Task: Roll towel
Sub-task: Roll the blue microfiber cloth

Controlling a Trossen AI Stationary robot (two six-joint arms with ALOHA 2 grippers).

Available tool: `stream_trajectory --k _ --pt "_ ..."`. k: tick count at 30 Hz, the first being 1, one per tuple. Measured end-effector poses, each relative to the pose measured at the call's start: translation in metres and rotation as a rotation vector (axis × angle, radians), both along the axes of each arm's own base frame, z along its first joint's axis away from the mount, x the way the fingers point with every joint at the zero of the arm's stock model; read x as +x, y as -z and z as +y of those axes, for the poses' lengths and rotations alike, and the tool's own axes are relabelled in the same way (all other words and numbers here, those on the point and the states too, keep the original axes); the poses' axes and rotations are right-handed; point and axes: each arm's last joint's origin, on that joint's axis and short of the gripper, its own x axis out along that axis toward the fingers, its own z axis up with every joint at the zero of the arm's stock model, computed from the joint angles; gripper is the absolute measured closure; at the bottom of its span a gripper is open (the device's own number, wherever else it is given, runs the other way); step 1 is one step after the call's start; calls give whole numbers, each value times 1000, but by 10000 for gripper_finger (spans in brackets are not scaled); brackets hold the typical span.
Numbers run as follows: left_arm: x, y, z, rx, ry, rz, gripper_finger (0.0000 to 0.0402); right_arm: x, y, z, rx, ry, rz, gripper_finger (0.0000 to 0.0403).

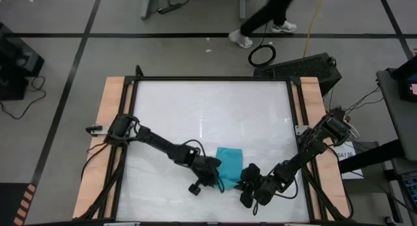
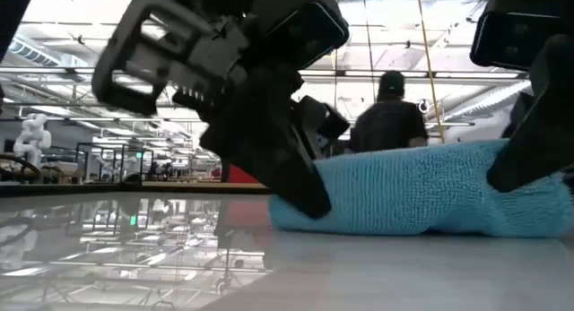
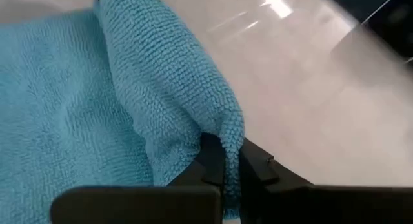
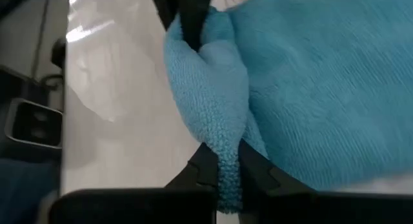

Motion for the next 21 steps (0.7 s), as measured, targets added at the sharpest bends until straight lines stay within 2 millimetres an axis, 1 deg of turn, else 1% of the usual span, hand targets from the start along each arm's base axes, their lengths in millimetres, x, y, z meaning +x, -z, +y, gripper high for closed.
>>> stream_trajectory --k 4,7,12,17,21 --pt "4 -3 16 -164 -49 100 385 -2 -1 4 98 66 -4 389" --pt "8 -4 26 -261 -84 151 385 -1 -2 6 147 57 -7 389" --pt "12 -8 32 -390 -128 202 385 1 -5 8 274 90 0 389" --pt "14 -11 33 -434 -166 220 385 -1 -4 10 360 155 14 389" --pt "16 -11 33 -410 -228 195 385 -2 -5 10 375 231 -23 389"
